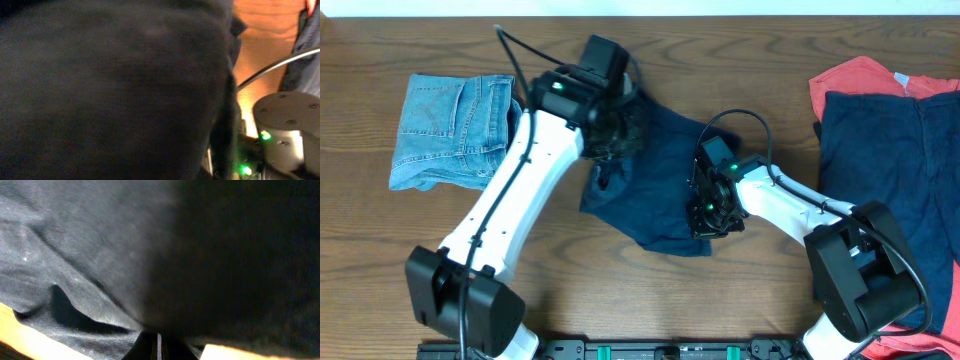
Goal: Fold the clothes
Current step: 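Lift the shorts' left end with the left gripper and fold it rightward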
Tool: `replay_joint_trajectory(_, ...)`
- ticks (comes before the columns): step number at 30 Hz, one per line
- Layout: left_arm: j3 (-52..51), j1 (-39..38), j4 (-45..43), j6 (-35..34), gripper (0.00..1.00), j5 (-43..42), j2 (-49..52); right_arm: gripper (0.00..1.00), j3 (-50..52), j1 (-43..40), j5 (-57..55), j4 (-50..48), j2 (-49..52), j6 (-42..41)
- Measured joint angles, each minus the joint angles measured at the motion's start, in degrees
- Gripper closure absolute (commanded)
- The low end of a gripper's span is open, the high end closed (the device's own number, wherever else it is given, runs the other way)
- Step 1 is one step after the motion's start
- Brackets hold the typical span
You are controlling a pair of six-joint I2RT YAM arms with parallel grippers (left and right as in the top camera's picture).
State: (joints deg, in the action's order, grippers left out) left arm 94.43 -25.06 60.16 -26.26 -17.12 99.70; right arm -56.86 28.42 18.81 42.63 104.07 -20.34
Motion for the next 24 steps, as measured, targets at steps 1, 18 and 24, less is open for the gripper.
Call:
replay_joint_trajectory(1, 0.0, -0.7, -0.8, -0.4, 0.79, 0.3, 0.3, 0.95, 0.0, 0.0, 0.0, 0.0, 0.0, 0.0)
replay_joint_trajectory(18, 0.0, -8.1, -11.3, -3.8, 0.66, -0.3, 9.8, 0.96, 0.0, 0.0, 0.1, 0.4, 0.0, 0.3)
replay_joint_trajectory(24, 0.0, -8.5, -11.6, -4.1, 0.75, -4.4, 9.8, 0.94, 0.0, 0.0, 0.3, 0.6, 0.0, 0.4)
